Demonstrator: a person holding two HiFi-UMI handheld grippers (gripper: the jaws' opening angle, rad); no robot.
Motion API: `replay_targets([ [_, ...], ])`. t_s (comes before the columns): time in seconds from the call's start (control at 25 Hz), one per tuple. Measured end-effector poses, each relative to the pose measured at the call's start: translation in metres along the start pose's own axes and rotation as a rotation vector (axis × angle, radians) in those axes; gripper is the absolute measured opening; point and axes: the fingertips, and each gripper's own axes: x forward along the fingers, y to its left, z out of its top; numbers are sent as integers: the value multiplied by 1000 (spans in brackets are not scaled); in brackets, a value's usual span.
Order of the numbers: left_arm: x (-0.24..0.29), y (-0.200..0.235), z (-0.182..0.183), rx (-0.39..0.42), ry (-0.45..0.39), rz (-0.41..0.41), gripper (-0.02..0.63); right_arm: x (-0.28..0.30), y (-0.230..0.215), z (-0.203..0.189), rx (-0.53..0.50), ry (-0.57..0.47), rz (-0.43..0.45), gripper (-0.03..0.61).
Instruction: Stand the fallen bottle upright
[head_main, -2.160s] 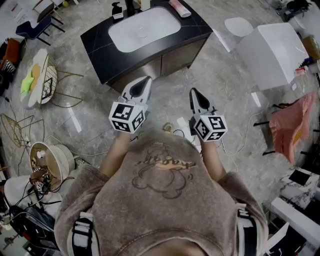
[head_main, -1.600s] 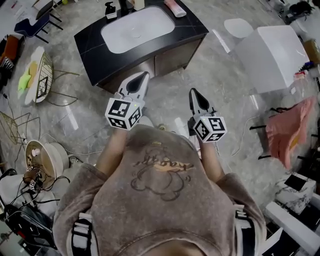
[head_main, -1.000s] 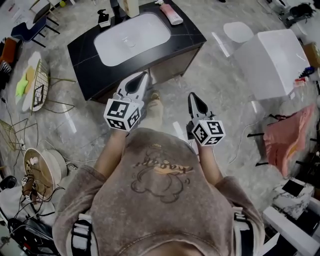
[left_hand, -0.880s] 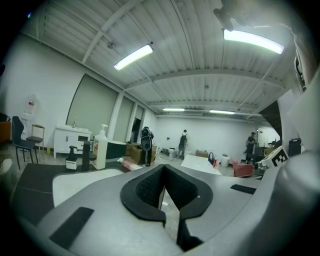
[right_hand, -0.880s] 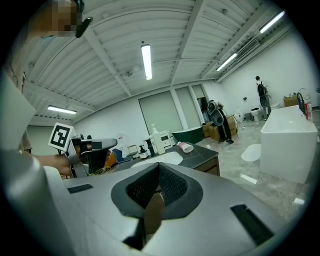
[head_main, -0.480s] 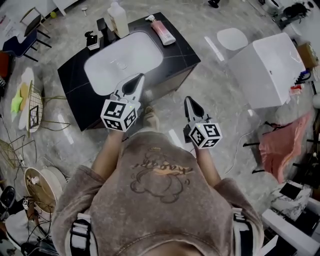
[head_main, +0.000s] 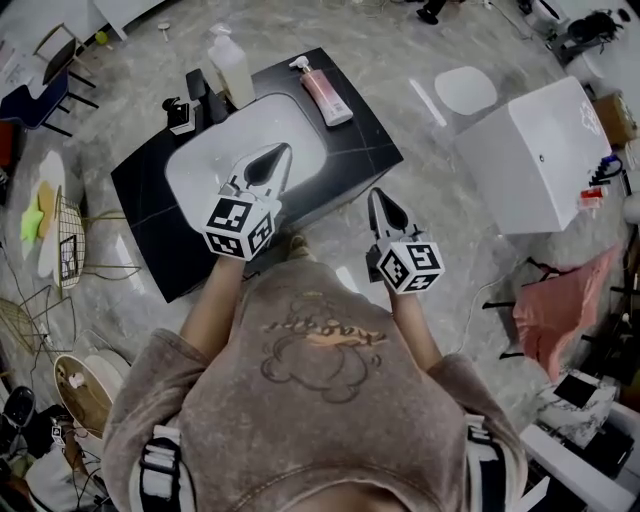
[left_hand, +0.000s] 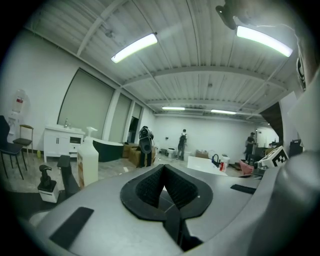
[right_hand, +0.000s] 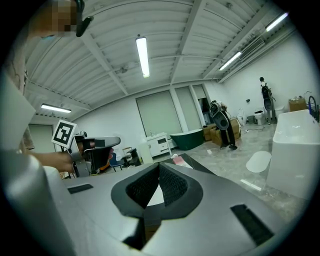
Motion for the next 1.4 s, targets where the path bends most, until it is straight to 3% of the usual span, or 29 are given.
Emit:
replay_targets([
  [0.68, 75, 53, 7, -27, 29, -45, 18, 95, -26, 35, -11, 4, 4, -2],
  [1.4, 108, 69, 15, -57, 21, 51, 18, 145, -55, 63, -39, 29, 121, -2],
])
